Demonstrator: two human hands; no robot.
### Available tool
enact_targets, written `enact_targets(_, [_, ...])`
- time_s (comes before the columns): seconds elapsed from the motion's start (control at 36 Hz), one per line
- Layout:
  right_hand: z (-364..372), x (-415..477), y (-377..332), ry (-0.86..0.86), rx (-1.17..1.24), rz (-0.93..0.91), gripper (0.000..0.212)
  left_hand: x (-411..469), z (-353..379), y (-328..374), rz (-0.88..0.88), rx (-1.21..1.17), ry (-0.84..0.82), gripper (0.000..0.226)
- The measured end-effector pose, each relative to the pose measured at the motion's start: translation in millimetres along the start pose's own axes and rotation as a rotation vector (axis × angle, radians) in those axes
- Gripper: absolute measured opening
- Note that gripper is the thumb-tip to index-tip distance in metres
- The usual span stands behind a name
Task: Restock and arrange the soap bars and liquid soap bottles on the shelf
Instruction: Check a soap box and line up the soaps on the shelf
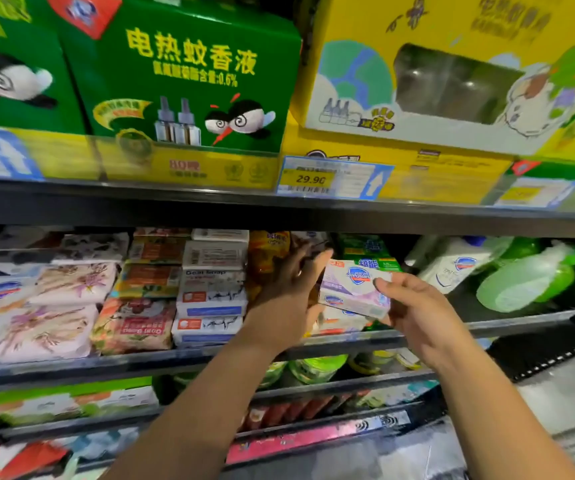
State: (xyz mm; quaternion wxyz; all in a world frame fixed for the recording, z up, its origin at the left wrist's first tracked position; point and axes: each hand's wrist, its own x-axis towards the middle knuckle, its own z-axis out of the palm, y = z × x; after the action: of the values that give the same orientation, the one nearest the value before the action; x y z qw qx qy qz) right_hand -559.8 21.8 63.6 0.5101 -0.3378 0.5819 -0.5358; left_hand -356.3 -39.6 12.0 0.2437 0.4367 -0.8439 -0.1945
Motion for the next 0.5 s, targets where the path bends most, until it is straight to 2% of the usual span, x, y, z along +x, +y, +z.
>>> enact_targets(0.06, [1,-15,-2,-0.012,0.05,0.052,0.029,-12,-5,6,0.199,-0.032,0.018,0.086])
enact_targets(0.08, [2,-23,-3,-0.024,0.065,0.073,0.032,-17,-4,7,0.299,-0.049,0.067,0.082])
enact_targets(0.14, [4,-37,-1,-0.049,0.038,0.085,0.019,-26,0,8,0.418,-0.076,0.183,0.07])
enact_targets(0.17, [5,-43,1,-0.052,0.012,0.081,0.012,-31,2,8,0.418,-0.127,0.214,0.064])
enact_targets(0.22, [7,-56,2,-0.037,-0.031,0.066,0.015,-39,-2,11,0.33,-0.273,0.218,0.055])
enact_targets(0.31, [6,-72,6,-0.111,-0.043,0.062,0.068,-50,-14,19,0.027,-0.549,0.076,0.053])
enact_targets(0.36, [7,-82,10,-0.198,-0.115,0.062,0.086,-55,-19,24,-0.145,-0.787,-0.023,0.046])
enact_targets(0.42, [9,-88,18,-0.178,-0.191,0.057,0.079,-60,-21,27,-0.19,-0.877,-0.037,0.045])
enact_targets(0.5, [12,-93,28,-0.111,-0.281,0.022,0.045,-66,-18,29,-0.196,-0.928,-0.055,0.041])
